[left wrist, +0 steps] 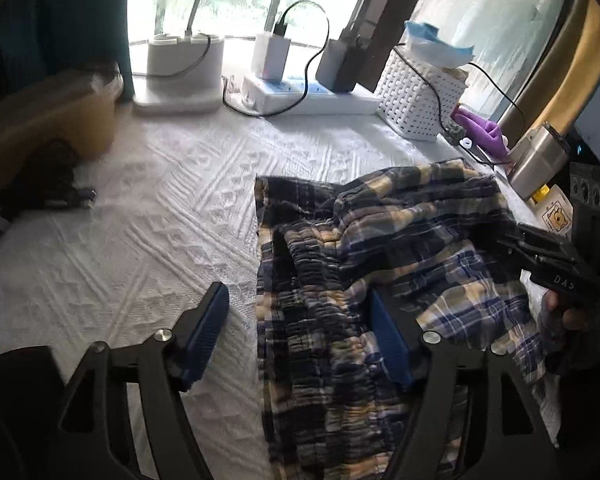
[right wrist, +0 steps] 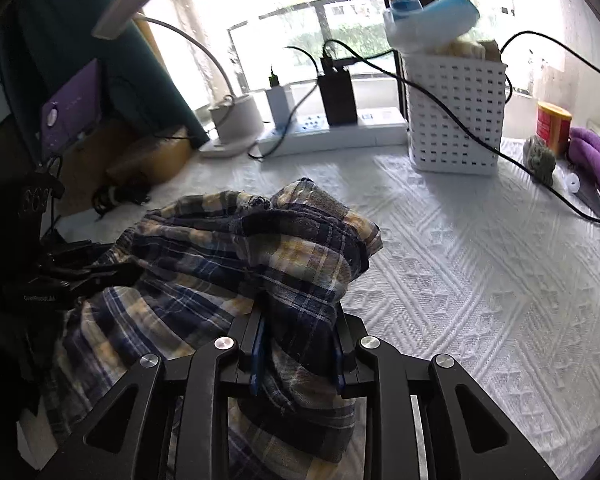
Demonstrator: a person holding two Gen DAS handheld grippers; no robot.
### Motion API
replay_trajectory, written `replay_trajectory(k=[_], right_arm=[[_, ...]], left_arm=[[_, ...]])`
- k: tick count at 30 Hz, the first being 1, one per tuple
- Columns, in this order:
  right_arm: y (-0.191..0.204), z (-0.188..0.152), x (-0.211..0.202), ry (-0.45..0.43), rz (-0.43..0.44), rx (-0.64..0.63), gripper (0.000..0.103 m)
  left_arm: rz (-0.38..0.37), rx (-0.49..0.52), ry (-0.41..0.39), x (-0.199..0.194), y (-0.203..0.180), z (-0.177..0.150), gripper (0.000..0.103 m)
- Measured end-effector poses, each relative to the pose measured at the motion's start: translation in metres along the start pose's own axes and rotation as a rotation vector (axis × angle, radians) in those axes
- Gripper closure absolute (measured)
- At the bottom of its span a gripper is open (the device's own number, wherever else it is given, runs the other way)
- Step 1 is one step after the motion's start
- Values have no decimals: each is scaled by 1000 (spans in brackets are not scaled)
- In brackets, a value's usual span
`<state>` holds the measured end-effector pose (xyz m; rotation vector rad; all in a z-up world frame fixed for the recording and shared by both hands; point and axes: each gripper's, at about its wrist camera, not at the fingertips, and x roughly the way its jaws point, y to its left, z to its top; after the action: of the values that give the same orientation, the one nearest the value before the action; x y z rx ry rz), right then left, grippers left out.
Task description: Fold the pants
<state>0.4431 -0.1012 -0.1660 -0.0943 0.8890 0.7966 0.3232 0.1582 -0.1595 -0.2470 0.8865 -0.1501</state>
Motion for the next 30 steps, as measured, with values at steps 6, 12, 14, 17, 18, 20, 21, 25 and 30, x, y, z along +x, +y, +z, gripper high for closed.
replay_trajectory(k=[6,12,14,17,18,20,21,25,30], right_arm=[[-14,1,8,30,7,60,37],[-16,2,10,40,39,73,34],[-16,4,11,40,54,75,33],[-15,6,14,42,82,76,34],[-14,6,16,44,96,76,34],[-10,8,19,51,132,61,37],[-9,9,21,54,146,63,46],[4,9,17,30,135,22,67],[27,13,-10,-54,128,-24,69]], left_arm=[[-91,2,38,9,-8,8,31],[-132,69,43,16,-24,8,43],[-138,71,46,17,-27,9,57],[-122,98,41,15,-33,7,68],[-120,103,39,16,-35,7,70],[-109,110,30,13,-37,7,73],[-104,113,24,11,-38,7,74],[-84,130,-24,-4,-44,6,83],[-108,160,-114,-39,-57,2,86]])
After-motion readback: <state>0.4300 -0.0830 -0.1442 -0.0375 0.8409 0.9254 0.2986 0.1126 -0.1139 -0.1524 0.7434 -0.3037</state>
